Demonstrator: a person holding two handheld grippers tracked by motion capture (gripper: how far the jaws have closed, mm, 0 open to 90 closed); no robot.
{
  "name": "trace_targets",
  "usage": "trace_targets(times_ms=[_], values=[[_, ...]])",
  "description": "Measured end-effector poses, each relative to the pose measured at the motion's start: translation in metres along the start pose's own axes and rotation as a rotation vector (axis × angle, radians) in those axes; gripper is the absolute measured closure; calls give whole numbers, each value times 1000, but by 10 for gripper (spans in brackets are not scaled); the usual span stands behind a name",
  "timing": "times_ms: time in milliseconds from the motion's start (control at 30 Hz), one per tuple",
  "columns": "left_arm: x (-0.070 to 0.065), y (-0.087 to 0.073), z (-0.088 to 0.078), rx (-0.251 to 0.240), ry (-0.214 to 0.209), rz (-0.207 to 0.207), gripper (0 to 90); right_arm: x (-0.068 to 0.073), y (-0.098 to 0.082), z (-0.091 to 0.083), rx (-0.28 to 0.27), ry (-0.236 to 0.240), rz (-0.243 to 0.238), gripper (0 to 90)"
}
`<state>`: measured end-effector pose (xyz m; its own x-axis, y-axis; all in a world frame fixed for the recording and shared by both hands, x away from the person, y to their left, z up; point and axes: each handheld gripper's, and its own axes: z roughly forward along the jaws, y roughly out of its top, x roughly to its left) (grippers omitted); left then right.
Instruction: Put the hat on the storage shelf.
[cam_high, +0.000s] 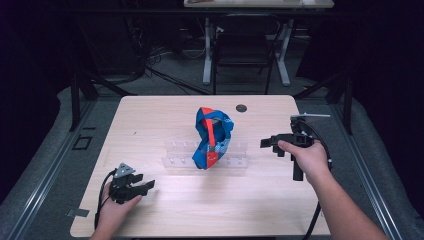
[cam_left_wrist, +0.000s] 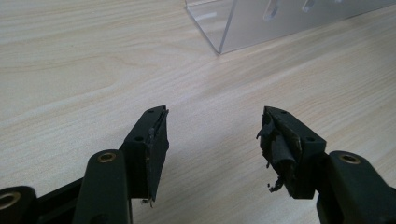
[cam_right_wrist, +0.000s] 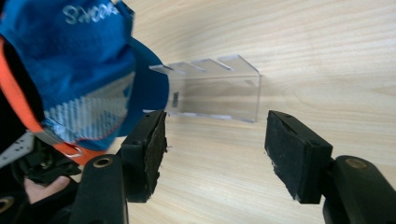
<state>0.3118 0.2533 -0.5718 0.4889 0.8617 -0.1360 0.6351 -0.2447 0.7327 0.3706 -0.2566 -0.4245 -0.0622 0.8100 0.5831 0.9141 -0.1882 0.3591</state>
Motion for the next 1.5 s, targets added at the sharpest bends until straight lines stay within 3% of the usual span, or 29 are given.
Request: trace_targets(times_ms=[400, 533, 567, 767, 1000, 1233, 1500], values=[[0, 0, 0, 0, 1, 2, 417, -18, -30, 8, -6, -38, -52, 374], [0, 0, 0, 0, 0, 2, 417, -21, -40, 12, -23, -53, -88, 366], [0, 0, 0, 1, 1, 1, 417, -21, -45, 13, -32, -65, -117, 360], [0, 0, 0, 2, 0, 3, 417, -23, -59, 17, -42, -60, -138, 360], [-1, 0, 0, 3, 0, 3, 417, -26, -76, 22, -90, -40, -151, 359], [0, 0, 0, 4, -1, 7, 417, -36, -97, 32, -120, -18, -174, 359], [-1, -1, 0, 4, 3, 9, 417, -50, -114, 42, -151, -58, -204, 350]])
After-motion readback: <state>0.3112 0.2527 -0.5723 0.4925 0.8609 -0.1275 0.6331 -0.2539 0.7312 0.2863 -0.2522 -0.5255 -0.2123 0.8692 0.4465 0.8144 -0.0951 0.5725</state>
